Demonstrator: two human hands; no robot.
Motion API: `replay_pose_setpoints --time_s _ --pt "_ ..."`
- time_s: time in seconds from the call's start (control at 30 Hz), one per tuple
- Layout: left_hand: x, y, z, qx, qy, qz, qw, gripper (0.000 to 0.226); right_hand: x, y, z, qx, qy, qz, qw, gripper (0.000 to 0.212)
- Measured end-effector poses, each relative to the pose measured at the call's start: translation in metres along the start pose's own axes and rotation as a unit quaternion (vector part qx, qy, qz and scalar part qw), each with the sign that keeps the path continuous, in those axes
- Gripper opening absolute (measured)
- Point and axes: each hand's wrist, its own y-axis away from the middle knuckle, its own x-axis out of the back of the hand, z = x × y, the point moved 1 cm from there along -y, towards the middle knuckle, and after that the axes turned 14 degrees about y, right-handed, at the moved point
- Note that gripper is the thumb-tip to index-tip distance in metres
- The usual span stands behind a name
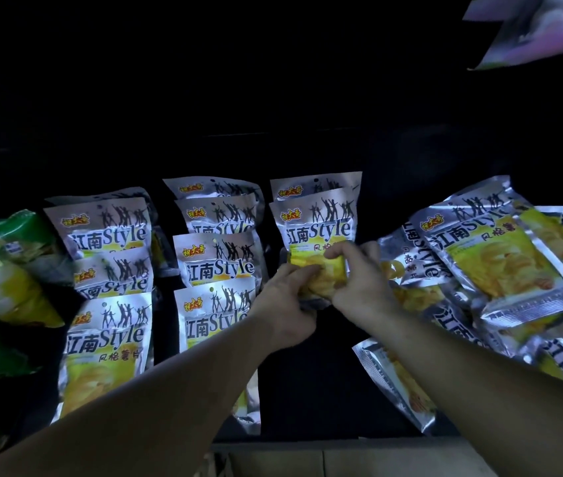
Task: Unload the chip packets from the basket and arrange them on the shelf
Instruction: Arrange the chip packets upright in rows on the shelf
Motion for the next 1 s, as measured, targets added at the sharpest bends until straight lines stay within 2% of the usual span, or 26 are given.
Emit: replay_pose_setpoints --time_s 0.17,0.23,0.3,0.4,0.63,0.73,0.8,0.87,0.97,1.0 --pt "0.009 0.006 0.003 -0.009 0.033 0.086 0.996 0.060 0.028 0.008 -0.003 -0.026 -0.087 0.037 0.995 0.064" --pt "0.006 0.012 0.007 0.021 0.060 0.067 0.996 0.068 0.036 0.015 -0.002 -0.036 -0.102 0.040 0.993 0.064" --pt "-0.002 0.016 0.013 0.043 0.136 0.034 0.989 0.075 0.043 0.023 0.000 -0.039 -0.119 0.046 0.991 0.063" --pt "-0.010 0.021 0.024 0.036 0.212 -0.004 0.977 0.082 0.051 0.030 -0.001 -0.035 -0.124 0.040 0.991 0.057" --pt "0.001 0.036 0.042 -0.019 0.164 0.037 0.986 0.072 0.063 0.039 -0.008 0.025 -0.078 -0.057 0.995 0.065" --pt "0.003 0.039 0.038 -0.023 0.171 0.044 0.984 0.074 0.062 0.041 -0.007 0.040 -0.095 -0.035 0.994 0.063" --pt "0.000 0.038 0.033 -0.013 0.232 0.038 0.972 0.075 0.059 0.042 -0.003 0.031 -0.103 -0.031 0.994 0.066" --pt "0.001 0.037 0.036 0.018 0.320 0.046 0.946 0.064 0.056 0.043 0.002 0.015 -0.115 -0.040 0.992 0.070" --pt "0.009 0.033 0.048 0.079 0.410 0.088 0.905 0.025 0.054 0.043 0.005 0.001 -0.129 -0.045 0.991 0.073" --pt "0.012 0.031 0.050 0.082 0.416 0.097 0.900 0.026 0.054 0.044 0.006 -0.006 -0.134 -0.047 0.990 0.073"
